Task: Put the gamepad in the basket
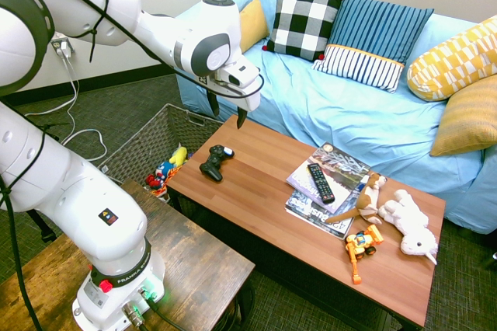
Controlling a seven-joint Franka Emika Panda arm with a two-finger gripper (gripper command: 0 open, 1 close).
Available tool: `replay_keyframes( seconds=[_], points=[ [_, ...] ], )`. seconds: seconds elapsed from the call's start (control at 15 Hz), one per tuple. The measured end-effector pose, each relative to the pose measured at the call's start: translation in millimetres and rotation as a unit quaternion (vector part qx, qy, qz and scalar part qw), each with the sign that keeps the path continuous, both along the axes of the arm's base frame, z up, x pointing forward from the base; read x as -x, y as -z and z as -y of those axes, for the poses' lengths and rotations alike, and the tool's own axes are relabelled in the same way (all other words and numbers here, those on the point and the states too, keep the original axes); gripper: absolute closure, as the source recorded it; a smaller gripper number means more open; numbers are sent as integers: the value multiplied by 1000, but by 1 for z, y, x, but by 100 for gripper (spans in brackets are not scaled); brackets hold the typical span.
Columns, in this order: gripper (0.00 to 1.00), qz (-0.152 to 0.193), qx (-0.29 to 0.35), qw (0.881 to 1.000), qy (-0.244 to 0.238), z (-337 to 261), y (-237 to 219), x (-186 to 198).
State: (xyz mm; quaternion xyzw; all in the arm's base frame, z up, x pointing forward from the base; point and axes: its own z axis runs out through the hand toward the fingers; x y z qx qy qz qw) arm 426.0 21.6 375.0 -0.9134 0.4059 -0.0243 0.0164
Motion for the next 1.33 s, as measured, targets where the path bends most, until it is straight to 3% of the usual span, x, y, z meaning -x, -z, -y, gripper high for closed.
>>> replay_keyframes(
  seconds=[0.53,0.73,1.33],
  points=[
    [0,22,-8,999,-40,-37,19,-27],
    [0,13,-12,998,-66,-66,55,-40],
    [0,-33,2,996,-79,-102,185,-58]
  ],
)
